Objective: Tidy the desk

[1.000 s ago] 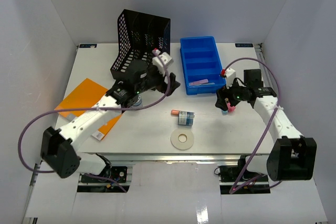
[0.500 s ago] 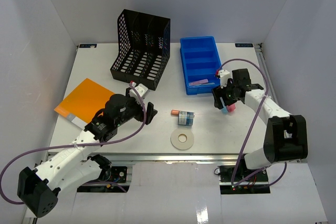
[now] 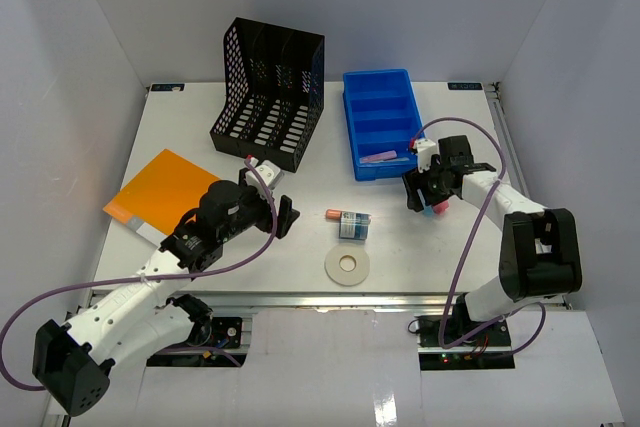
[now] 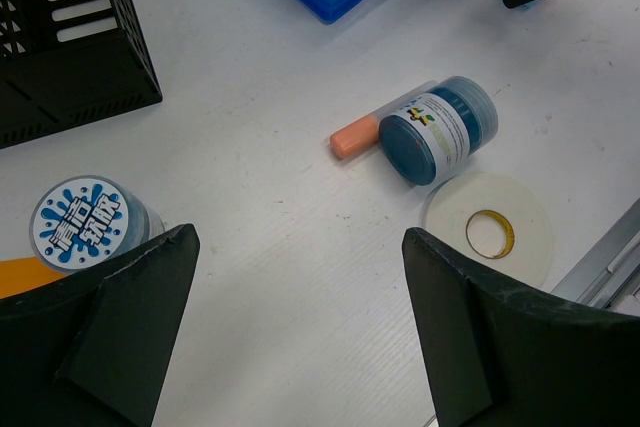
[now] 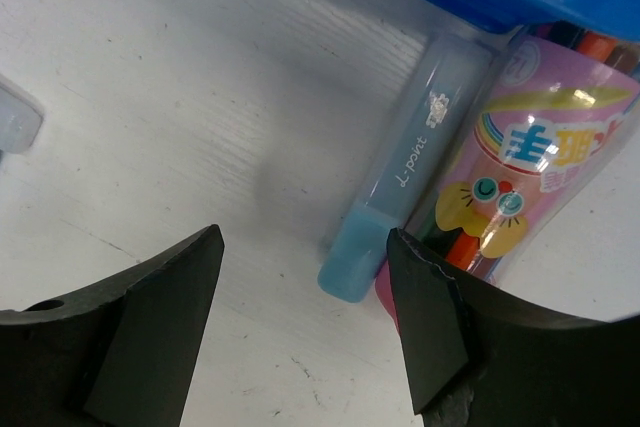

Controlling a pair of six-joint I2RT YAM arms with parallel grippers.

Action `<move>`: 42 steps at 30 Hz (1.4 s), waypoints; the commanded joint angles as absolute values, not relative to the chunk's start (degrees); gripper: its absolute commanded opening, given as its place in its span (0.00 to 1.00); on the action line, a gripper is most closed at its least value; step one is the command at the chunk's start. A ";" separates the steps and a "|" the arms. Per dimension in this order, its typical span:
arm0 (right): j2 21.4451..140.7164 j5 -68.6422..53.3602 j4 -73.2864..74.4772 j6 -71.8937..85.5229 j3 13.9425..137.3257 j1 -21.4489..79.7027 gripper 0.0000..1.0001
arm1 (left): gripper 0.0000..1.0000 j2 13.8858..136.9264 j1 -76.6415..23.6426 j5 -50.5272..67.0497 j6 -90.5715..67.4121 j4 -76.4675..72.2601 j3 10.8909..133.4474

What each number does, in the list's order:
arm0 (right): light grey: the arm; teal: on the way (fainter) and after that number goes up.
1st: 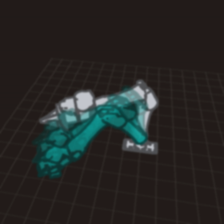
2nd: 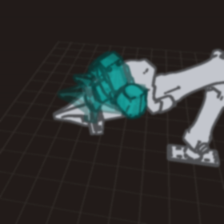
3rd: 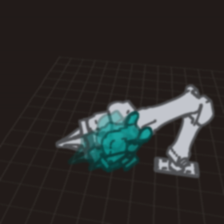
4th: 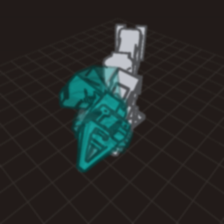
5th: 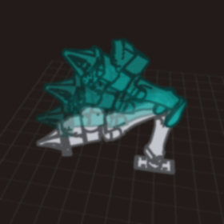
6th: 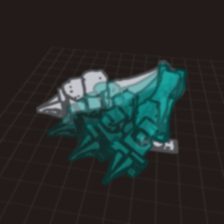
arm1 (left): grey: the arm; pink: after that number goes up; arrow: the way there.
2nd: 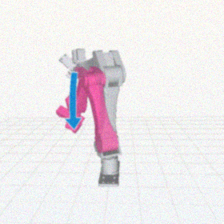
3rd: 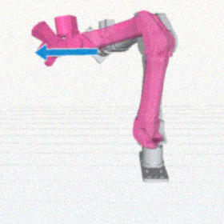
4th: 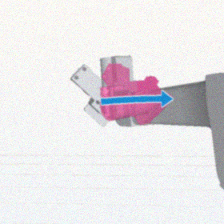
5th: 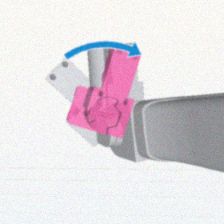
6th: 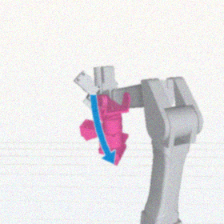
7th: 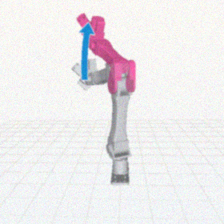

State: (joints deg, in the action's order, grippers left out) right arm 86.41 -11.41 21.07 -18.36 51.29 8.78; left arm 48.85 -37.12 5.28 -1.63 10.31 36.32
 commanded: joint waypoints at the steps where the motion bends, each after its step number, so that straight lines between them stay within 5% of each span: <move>1: 87.31 -10.05 18.96 -17.73 50.39 9.05 0.73 | 0.94 48.72 -36.83 5.21 -2.37 10.37 36.33; 25: 90.58 -6.45 16.99 -17.81 49.57 9.05 0.66 | 0.94 49.19 -36.83 5.45 -2.46 10.37 36.33; 42: 90.33 -7.17 18.20 -17.30 48.86 9.05 0.22 | 0.94 49.19 -36.83 6.12 -2.46 10.23 36.30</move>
